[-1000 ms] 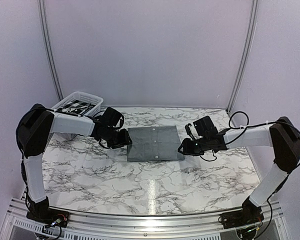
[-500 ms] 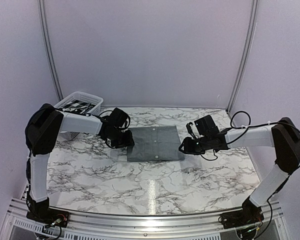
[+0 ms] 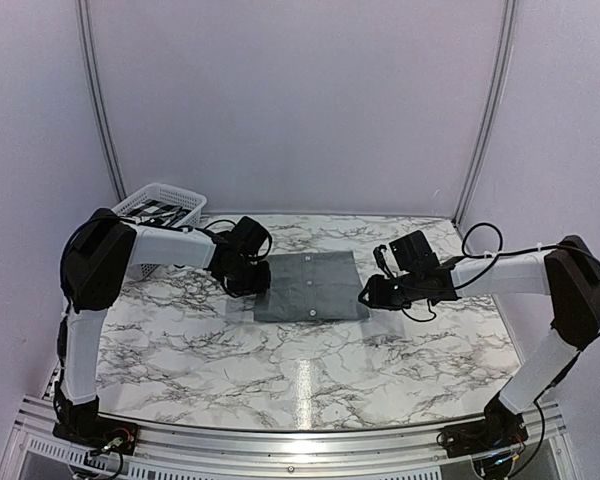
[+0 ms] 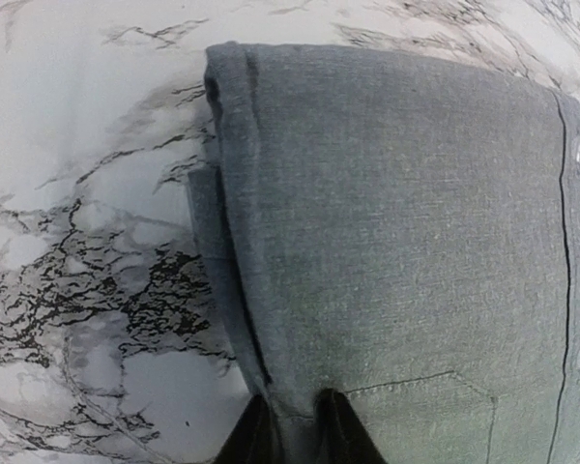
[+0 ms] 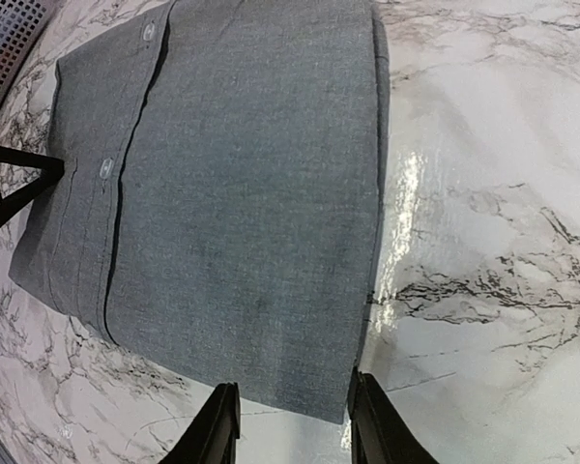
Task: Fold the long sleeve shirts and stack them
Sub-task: Pick up the rectangle-folded shirt from the center of the board, then smooth out the square-folded shirt at the center of the board.
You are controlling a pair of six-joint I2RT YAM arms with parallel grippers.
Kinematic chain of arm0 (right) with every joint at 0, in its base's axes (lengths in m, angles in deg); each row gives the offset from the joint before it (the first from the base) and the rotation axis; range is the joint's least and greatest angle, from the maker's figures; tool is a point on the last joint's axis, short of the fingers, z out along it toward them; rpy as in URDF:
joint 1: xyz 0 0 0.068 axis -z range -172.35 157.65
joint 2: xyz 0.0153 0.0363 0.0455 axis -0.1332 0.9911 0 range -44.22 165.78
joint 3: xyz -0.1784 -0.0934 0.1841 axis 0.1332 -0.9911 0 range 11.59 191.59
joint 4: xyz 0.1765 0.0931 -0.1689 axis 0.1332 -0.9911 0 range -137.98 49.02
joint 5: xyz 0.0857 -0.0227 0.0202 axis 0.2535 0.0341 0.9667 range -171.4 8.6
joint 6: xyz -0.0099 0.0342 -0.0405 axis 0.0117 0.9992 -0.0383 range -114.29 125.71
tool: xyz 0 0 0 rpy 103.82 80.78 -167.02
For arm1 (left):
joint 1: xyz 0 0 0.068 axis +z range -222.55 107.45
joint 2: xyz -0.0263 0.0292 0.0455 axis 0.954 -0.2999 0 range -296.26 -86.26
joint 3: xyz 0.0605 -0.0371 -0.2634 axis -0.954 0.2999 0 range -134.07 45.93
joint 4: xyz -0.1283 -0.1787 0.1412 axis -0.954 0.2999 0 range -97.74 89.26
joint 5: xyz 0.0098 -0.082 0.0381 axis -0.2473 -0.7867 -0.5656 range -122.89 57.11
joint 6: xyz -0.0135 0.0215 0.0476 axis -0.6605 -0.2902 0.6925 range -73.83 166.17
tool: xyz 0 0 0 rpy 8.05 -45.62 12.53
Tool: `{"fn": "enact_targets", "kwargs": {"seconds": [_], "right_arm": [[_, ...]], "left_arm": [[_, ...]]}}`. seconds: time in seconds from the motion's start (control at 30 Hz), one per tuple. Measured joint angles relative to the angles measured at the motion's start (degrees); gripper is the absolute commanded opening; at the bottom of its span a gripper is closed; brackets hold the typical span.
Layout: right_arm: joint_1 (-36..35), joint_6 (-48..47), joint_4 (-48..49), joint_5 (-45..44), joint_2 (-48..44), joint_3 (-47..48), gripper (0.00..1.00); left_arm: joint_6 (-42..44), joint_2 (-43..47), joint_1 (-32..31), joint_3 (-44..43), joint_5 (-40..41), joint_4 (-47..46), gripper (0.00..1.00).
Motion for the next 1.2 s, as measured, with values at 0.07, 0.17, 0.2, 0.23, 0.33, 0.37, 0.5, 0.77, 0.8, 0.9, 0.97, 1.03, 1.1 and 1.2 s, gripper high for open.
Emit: {"fn": "enact_targets", "kwargs": {"seconds": [0.07, 0.17, 0.2, 0.23, 0.33, 0.37, 0.5, 0.77, 0.8, 0.9, 0.97, 1.03, 1.1, 1.2], "right_arm": [[0.00, -0.02, 0.02, -0.09, 0.00, 0.00, 0.35], [0.00, -0.04, 0.02, -0.20, 0.00, 0.00, 0.35], [0.00, -0.09, 0.02, -0.20, 0.00, 0.00, 0.35], [0.00, -0.22, 0.02, -0.22, 0.00, 0.00, 0.35], [0.00, -0.70, 0.00, -0.20, 0.00, 0.00, 0.36], [0.00, -0.85, 0.00, -0.20, 0.00, 0.00, 0.36], [-0.48, -1.05, 0.02, 0.00, 0.02, 0.28, 0.36], [-5.95, -0.37, 2.51, 2.36, 7.58, 9.11, 0.32], [-6.67, 0.04, 3.74, 3.10, 9.44, 10.88, 0.30], [-7.89, 1.20, 6.93, 5.79, 14.71, 15.67, 0.27], [-8.63, 2.10, 9.14, 7.48, 18.21, 18.78, 0.25], [-9.29, 2.80, 10.45, 8.68, 21.11, 21.66, 0.23], [-9.55, 3.37, 11.54, 9.42, 23.76, 24.52, 0.22], [-10.25, 4.39, 12.92, 10.45, 26.93, 27.78, 0.21]], "left_arm": [[-0.17, 0.00, 0.02, -0.04, -0.17, 0.09, 0.01], [0.20, 0.35, 0.15, 0.13, -0.52, 0.11, 0.00], [0.28, 0.72, 0.26, 0.63, -0.81, 0.09, 0.00], [0.42, 1.11, 0.42, 1.22, -0.94, 0.11, 0.00], [1.90, 3.52, 1.55, 4.39, -2.14, 0.20, 0.00], [2.71, 4.55, 2.10, 5.75, -2.40, 0.24, 0.00], [6.73, 9.49, 5.46, 10.95, -4.72, 1.40, 0.00], [15.72, 12.50, 12.63, 11.63, -13.25, 3.39, 0.00], [16.44, 12.31, 12.90, 10.97, -13.97, 3.91, 0.00], [17.49, 11.47, 12.98, 8.98, -15.52, 4.37, 0.00], [17.92, 11.13, 12.98, 7.91, -16.31, 4.46, 0.00], [18.14, 11.06, 13.03, 7.32, -16.72, 4.74, 0.00], [18.18, 11.04, 13.11, 7.17, -16.90, 4.90, 0.00], [18.21, 10.95, 13.31, 7.17, -17.25, 5.18, 0.00]]}}
